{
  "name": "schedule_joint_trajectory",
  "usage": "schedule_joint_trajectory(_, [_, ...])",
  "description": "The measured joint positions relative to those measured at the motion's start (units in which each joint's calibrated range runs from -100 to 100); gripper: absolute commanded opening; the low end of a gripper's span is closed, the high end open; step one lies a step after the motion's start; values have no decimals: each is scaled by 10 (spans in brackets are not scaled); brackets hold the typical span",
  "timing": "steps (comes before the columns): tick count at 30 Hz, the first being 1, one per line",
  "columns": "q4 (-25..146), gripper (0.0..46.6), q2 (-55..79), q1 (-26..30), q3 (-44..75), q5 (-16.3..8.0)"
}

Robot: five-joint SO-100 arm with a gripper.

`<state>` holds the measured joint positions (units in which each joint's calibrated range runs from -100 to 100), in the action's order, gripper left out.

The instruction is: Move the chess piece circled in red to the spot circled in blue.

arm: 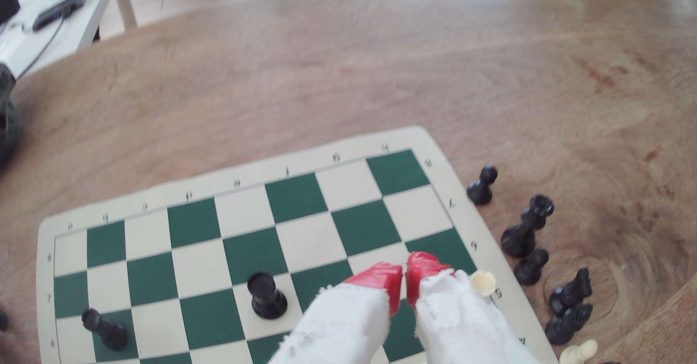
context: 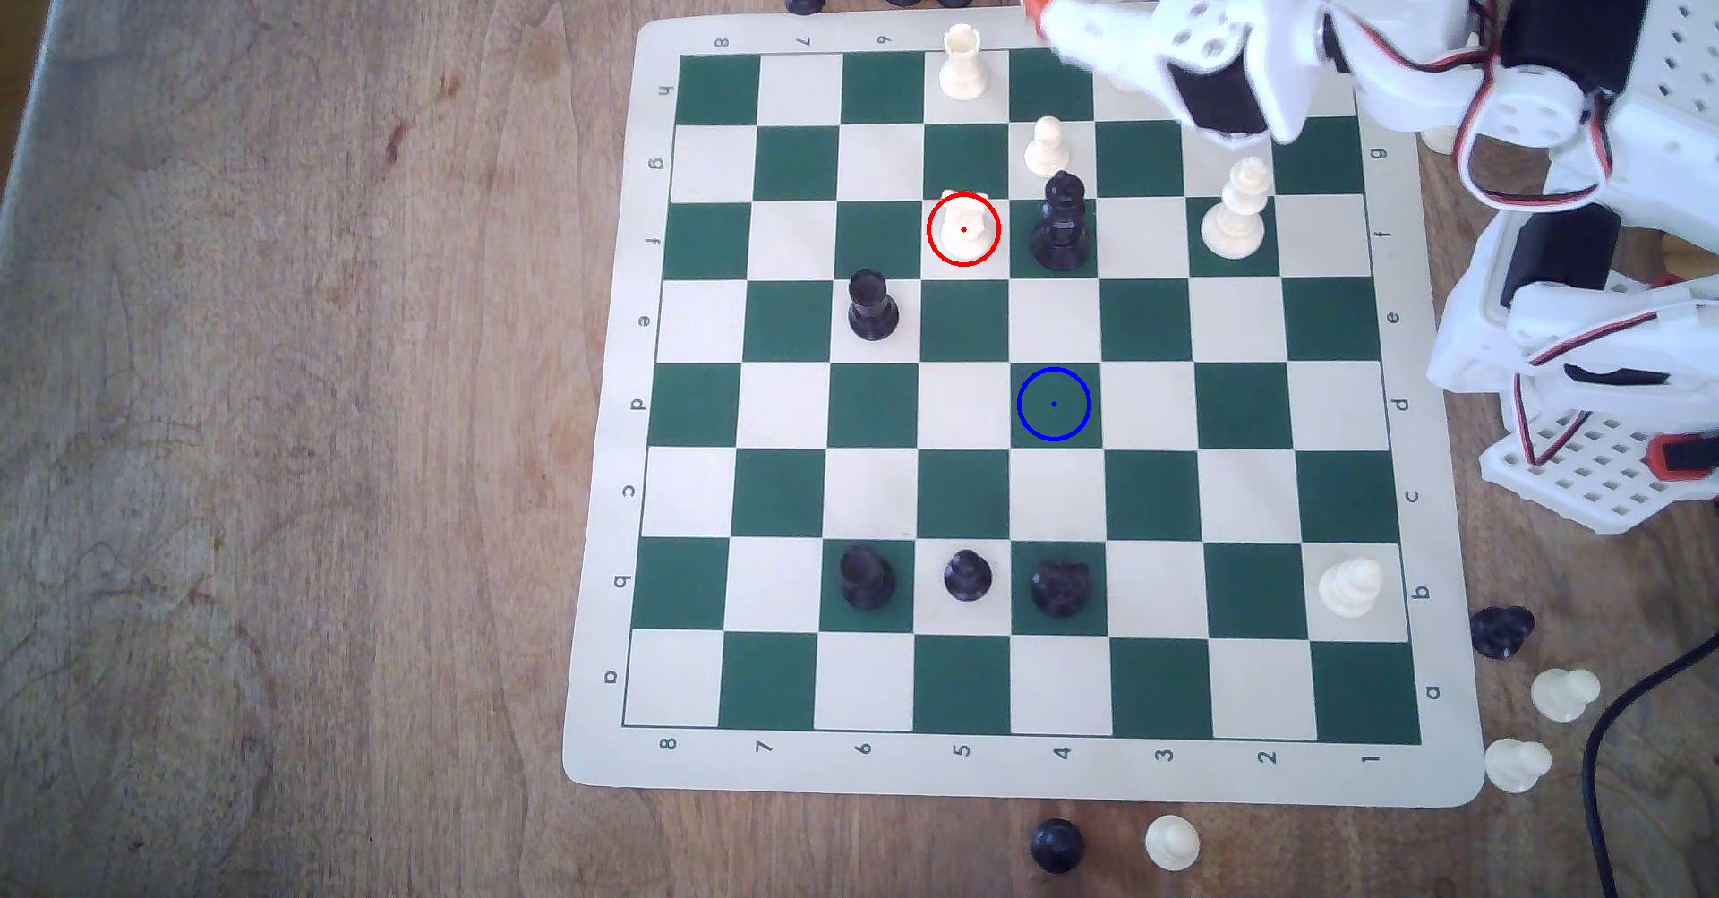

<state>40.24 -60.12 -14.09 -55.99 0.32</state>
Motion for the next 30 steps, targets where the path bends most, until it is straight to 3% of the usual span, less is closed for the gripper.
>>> schedule_joint_trajectory(2, [20,15,24,3,11,5])
schedule_joint_trajectory(3, [36,26,43,3,25,7])
schedule_joint_trajectory(4, [53,66,65,3,42,8])
schedule_joint_trajectory(6, [93,74,131,6,86,8])
schedule_joint_trajectory(15, [134,85,305,26,188,8])
schedule_joint_trajectory(18, [134,111,363,24,209,10])
schedule_joint_trajectory(30, [132,107,485,23,275,18])
